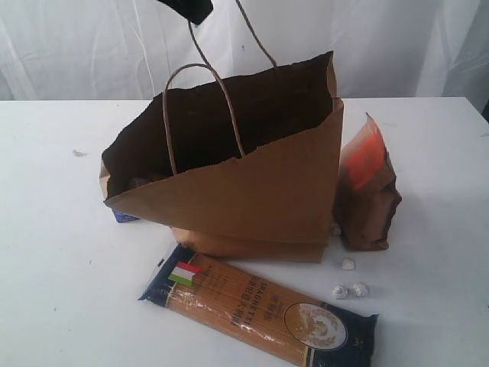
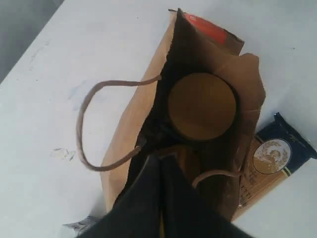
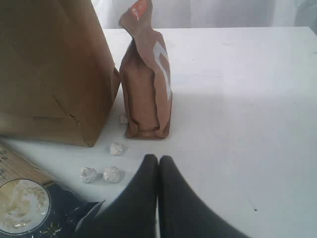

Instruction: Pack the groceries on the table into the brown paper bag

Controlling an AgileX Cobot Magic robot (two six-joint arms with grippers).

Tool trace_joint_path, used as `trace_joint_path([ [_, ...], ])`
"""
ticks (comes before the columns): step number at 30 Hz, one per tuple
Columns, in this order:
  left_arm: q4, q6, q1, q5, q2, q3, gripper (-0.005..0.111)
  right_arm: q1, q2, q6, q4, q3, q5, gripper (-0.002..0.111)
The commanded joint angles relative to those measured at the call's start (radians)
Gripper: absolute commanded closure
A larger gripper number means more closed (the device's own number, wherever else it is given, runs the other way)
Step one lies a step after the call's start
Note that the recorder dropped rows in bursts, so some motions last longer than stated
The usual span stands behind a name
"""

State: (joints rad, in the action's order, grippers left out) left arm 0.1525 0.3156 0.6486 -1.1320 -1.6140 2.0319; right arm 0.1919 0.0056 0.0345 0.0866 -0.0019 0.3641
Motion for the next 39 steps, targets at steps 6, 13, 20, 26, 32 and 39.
trace_joint_path([
  [6, -0.119, -0.109, 0.002, -0.089, 0.122, 0.004, 0.107, -0.003, -0.006, 0.004, -0.006, 0.002, -0.008, 0.108],
  [13, -0.133, -0.130, 0.002, -0.089, 0.238, -0.031, 0.107, -0.003, -0.006, 0.004, -0.006, 0.002, -0.008, 0.108],
  [20, -0.216, -0.177, 0.002, -0.089, 0.416, -0.223, 0.107, -0.003, -0.006, 0.004, -0.006, 0.002, -0.008, 0.108],
  [26, -0.241, -0.272, 0.002, 0.014, 0.644, -0.476, 0.107, -0.003, -0.006, 0.004, -0.006, 0.002, -0.008, 0.108],
  [32, -0.274, -0.377, 0.002, 0.171, 0.901, -0.782, 0.107, -0.003, -0.006, 0.004, -0.006, 0.002, -0.008, 0.108],
  [39, -0.286, -0.529, 0.002, 0.341, 1.161, -1.134, 0.107, -0.003, -0.006, 0.004, -0.006, 0.002, -0.008, 0.108],
])
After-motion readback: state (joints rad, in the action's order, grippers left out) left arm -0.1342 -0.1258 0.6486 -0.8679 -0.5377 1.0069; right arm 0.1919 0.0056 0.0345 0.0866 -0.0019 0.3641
